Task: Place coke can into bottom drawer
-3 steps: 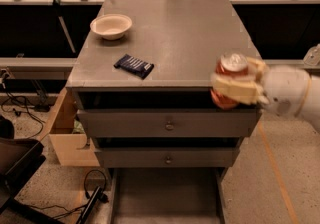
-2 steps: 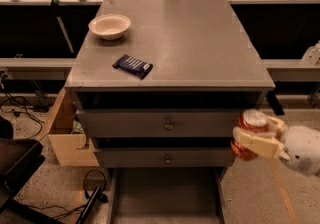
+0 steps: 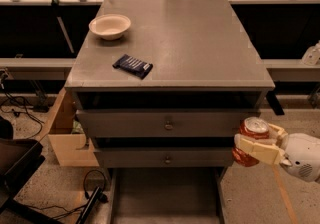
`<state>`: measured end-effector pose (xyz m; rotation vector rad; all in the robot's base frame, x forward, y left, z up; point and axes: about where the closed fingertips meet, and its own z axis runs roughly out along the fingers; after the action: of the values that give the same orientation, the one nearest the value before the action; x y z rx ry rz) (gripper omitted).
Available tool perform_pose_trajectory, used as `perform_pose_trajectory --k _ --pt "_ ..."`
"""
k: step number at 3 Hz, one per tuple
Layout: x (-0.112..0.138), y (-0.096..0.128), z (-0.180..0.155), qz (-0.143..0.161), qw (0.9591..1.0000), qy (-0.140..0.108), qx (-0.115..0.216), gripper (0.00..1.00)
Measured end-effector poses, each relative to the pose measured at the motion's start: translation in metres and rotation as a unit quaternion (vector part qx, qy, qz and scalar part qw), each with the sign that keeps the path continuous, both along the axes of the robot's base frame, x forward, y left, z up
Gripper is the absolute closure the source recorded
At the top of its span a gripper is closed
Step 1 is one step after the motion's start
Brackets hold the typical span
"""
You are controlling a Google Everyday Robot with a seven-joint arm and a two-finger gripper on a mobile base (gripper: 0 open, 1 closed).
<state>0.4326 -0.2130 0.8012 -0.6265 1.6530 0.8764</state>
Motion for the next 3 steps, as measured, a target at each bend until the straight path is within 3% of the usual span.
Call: perform_pose_trajectory --k 1,2,3 --pt "0.000 0.009 -0.032 -0.011 0.9999 0.004 0.012 1.00" --pt "0.000 0.011 -0.149 -0.029 0.9986 0.042 0.015 1.00" --pt "0.007 0.004 -0.237 0.005 0.9984 0.055 0.013 1.00"
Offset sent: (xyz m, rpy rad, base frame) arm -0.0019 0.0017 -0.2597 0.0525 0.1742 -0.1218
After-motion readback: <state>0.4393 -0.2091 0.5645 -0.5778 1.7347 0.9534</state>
